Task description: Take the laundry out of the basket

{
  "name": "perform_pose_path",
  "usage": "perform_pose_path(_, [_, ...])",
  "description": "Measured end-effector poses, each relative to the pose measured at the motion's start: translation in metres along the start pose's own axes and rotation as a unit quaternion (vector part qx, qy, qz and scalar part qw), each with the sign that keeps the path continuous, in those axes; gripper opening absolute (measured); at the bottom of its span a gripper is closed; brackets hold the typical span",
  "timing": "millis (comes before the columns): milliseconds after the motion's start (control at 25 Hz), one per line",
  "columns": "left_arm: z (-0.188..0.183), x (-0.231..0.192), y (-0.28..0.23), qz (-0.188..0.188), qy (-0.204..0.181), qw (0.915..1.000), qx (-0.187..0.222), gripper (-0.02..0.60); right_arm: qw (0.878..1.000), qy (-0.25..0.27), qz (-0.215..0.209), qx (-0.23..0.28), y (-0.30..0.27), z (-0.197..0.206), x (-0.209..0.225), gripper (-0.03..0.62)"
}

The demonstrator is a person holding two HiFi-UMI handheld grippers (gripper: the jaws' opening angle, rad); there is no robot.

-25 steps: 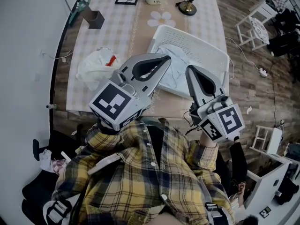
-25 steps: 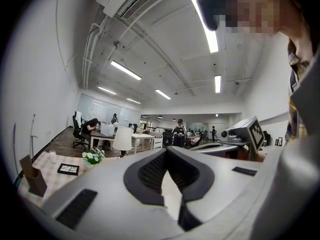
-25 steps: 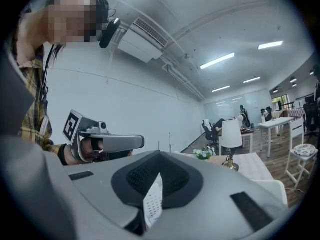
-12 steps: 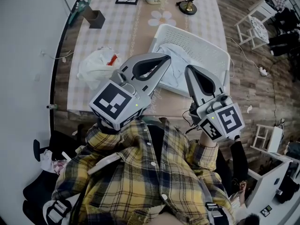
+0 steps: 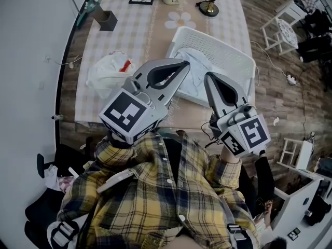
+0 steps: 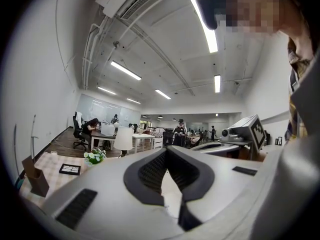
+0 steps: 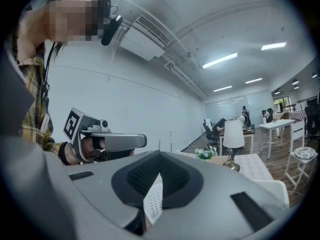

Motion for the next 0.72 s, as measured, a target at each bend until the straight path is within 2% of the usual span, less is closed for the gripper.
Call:
perform_pose_path(440, [0.012, 0.003, -0.008, -0.006, -0.009, 0.9994, -0.033, 0.018, 1.0, -0.005, 0.018, 0.013, 0.012, 0.0, 0.011, -0.006])
perform_pose_path(720, [0.02, 0.005, -0.027, -0.011, -0.048, 0.9962, -0.072, 0.028, 0.999, 0.007, 0.031, -0.007, 0.02, 0.002, 0.035, -0.006])
Point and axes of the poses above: the fingertips, and each gripper's own axes: y backward along the fingers, x to its right, z out of its underside, the point moved 3 cm from there along y, backward along the fingers, and after that the axes turned 6 degrees about -z, right-handed, at the moved point
